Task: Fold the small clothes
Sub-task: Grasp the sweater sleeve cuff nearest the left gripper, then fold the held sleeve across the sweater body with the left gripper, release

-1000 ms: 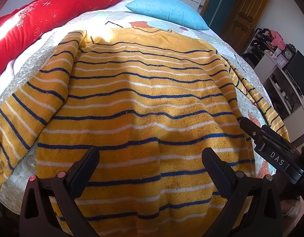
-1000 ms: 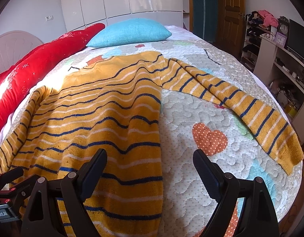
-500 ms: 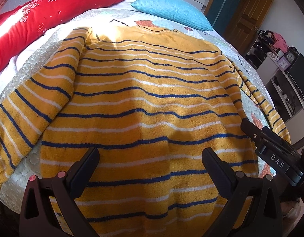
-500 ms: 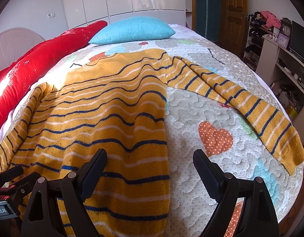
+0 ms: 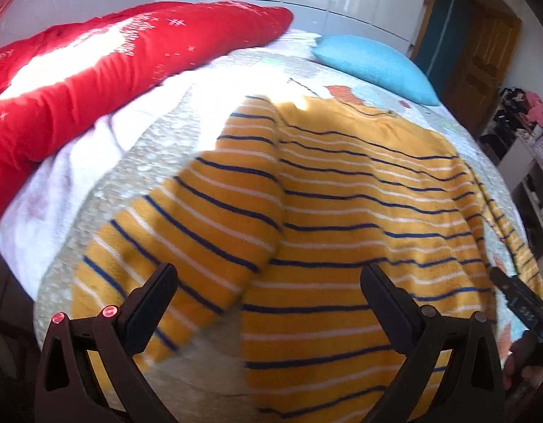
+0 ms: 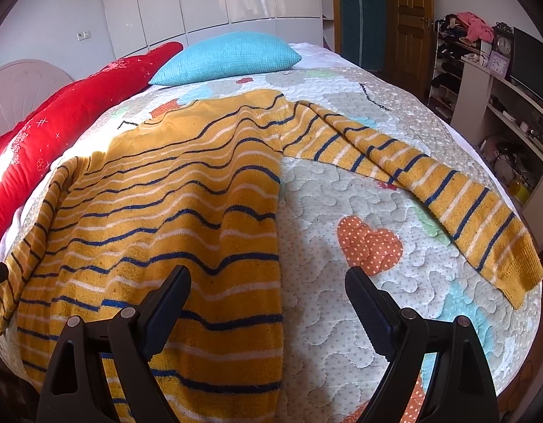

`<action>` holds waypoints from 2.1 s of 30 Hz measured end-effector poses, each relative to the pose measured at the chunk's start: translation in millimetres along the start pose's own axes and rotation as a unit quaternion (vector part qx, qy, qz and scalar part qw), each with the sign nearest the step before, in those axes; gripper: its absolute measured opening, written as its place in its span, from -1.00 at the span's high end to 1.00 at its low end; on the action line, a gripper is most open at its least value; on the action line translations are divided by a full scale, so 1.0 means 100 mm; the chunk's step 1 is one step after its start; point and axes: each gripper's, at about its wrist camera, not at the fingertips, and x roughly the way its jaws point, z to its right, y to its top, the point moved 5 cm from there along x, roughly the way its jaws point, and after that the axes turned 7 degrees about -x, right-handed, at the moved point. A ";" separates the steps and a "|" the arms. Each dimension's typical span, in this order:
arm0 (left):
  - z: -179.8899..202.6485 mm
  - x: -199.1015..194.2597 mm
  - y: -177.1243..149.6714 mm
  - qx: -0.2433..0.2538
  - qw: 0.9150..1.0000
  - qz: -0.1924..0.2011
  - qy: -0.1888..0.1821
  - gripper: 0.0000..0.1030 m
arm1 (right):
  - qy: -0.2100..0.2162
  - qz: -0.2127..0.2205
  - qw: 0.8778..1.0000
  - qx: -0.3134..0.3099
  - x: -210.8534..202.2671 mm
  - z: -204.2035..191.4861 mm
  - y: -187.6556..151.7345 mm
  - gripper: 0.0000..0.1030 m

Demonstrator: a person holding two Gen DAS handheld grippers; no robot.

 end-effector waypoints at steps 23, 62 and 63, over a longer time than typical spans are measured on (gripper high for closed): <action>-1.18 0.32 0.16 -0.060 0.997 -0.050 0.004 0.86 | -0.014 0.006 1.000 -0.027 -0.10 -0.12 -0.04 -0.78; 2.32 0.86 1.18 0.054 0.968 -0.108 -0.219 0.81 | -0.041 0.018 0.995 0.089 -0.36 0.92 -0.30 -0.30; 2.49 0.97 1.10 0.058 0.967 -0.114 -0.221 0.75 | -0.047 0.016 0.994 0.097 -0.38 1.00 -0.33 -0.30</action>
